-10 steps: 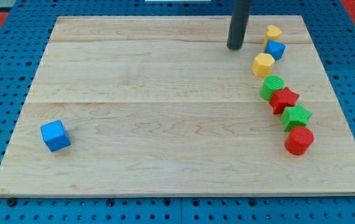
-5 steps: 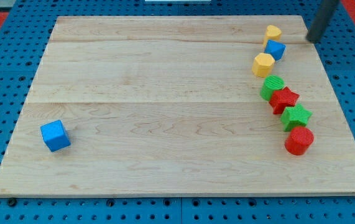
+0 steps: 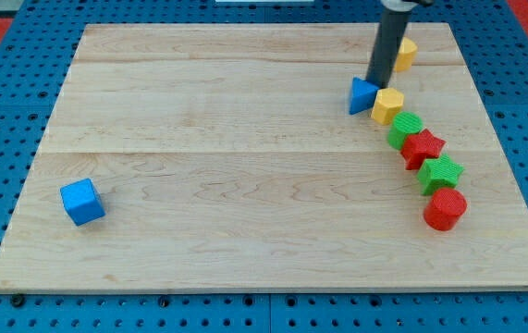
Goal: Slide the blue triangle towards center
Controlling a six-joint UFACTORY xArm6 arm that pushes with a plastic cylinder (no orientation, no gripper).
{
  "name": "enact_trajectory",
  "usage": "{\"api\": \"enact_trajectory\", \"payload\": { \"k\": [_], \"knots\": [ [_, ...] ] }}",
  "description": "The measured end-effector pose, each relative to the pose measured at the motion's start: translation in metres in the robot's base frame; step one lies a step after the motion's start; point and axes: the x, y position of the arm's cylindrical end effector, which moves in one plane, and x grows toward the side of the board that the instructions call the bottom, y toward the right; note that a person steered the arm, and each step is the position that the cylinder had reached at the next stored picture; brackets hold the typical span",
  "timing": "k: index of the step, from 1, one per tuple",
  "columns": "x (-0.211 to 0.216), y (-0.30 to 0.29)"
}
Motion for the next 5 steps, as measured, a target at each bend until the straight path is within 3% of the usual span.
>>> {"api": "enact_trajectory", "payload": {
  "k": [2,3,4,5],
  "knots": [
    [0.011,-0.048],
    [0.011,-0.049],
    [0.01,-0.012],
    [0.039,-0.004]
  ]
}}
